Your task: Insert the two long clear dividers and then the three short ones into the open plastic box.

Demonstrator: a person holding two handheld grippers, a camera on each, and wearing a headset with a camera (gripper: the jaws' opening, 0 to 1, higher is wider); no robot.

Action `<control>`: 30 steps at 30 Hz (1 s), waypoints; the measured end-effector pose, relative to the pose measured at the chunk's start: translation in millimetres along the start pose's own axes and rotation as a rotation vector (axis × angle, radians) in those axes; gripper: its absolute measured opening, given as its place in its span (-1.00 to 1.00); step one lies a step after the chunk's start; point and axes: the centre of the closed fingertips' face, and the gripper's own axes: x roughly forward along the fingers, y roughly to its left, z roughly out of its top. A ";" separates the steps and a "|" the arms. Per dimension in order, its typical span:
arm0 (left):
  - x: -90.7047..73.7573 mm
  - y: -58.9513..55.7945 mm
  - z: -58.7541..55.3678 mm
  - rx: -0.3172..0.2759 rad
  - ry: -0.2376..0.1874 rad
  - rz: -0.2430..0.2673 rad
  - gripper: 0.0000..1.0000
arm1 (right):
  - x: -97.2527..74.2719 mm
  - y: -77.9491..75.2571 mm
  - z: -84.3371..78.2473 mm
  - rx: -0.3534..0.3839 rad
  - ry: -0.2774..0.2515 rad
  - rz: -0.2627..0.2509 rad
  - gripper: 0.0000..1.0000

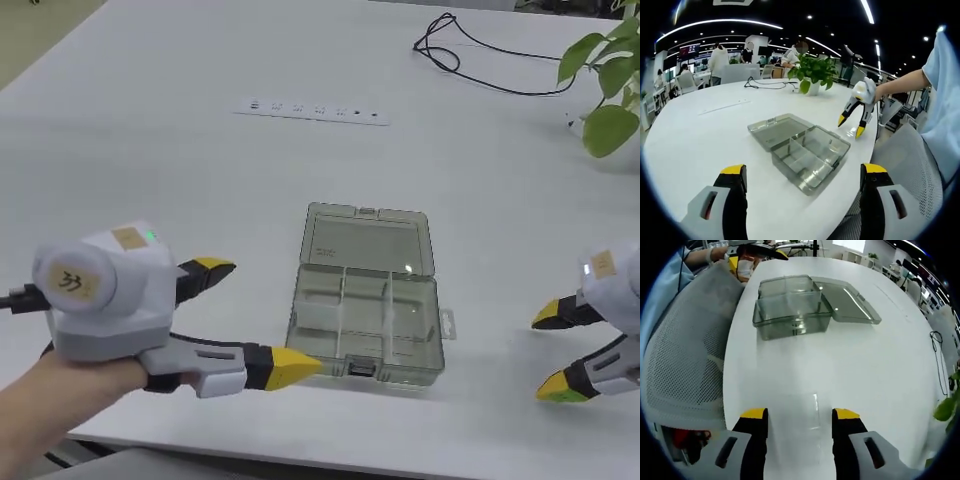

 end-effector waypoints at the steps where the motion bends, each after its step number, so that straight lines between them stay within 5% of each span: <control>1: -0.5 0.6 -0.2 0.000 -0.001 0.002 0.92 | 0.4 2.0 -0.6 -0.024 0.015 0.006 0.03; 10: -2.5 0.8 -1.7 -0.005 -0.002 0.008 0.91 | 8.4 2.3 -8.8 -0.091 0.073 0.025 -0.12; 30: -4.0 4.5 0.3 0.005 -0.006 0.005 0.91 | 9.3 2.2 -6.5 -0.125 0.107 0.027 -0.34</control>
